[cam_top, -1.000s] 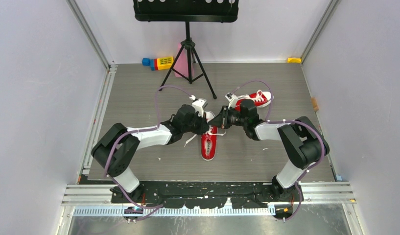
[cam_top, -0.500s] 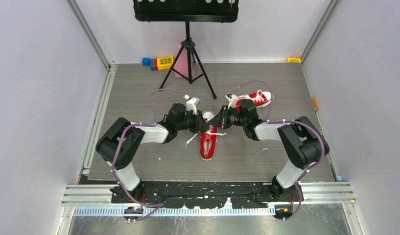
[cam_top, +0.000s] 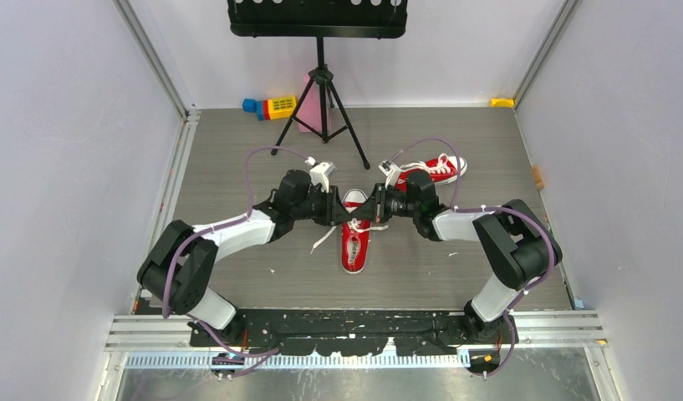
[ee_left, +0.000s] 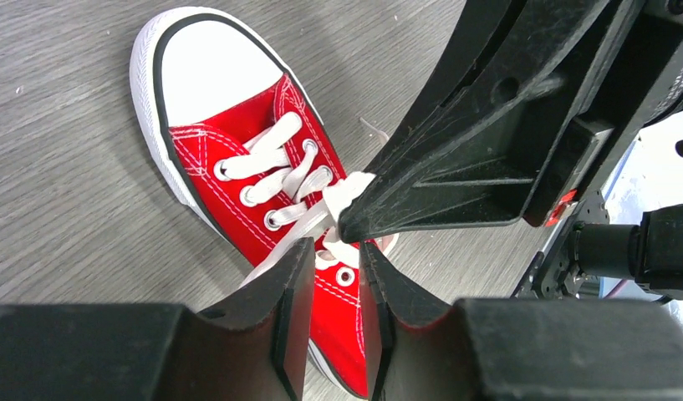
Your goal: Tie the shoes
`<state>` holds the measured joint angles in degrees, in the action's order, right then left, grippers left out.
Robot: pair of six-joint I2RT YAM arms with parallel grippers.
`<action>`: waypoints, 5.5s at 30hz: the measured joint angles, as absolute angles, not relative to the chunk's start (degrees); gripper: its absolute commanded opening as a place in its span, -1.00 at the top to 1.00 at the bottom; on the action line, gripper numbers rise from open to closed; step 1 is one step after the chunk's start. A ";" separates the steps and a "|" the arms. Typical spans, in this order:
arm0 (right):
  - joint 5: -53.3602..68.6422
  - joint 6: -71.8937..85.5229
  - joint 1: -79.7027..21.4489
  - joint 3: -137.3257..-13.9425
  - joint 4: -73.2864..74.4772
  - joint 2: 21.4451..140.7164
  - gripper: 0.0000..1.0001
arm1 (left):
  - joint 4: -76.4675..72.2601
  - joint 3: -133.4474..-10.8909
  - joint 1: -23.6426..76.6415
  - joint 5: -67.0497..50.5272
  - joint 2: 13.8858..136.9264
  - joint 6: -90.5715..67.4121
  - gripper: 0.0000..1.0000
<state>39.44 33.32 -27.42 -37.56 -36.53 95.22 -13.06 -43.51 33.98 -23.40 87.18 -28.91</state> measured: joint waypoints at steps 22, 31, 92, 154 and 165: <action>38.39 33.08 -27.00 -37.56 -34.22 95.22 1.00 | -8.60 -47.88 34.44 -24.97 91.29 -31.59 0.51; 39.22 33.17 -27.33 -37.63 -34.76 95.22 1.00 | -5.58 -46.89 35.55 -21.89 86.80 -31.24 0.41; 39.70 33.28 -27.51 -38.06 -35.22 95.22 1.00 | 2.24 -52.05 40.16 -13.56 89.97 -32.34 1.00; 36.69 33.15 -26.92 -38.06 -34.37 94.48 1.00 | -14.96 -49.41 37.21 -16.25 96.33 -25.21 1.00; 36.80 33.17 -27.55 -38.06 -34.04 94.19 1.00 | -16.93 -47.77 34.85 -24.67 96.62 -28.38 1.00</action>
<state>36.80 33.17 -27.55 -38.06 -34.04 94.19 -16.93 -47.77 34.85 -24.67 96.62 -28.38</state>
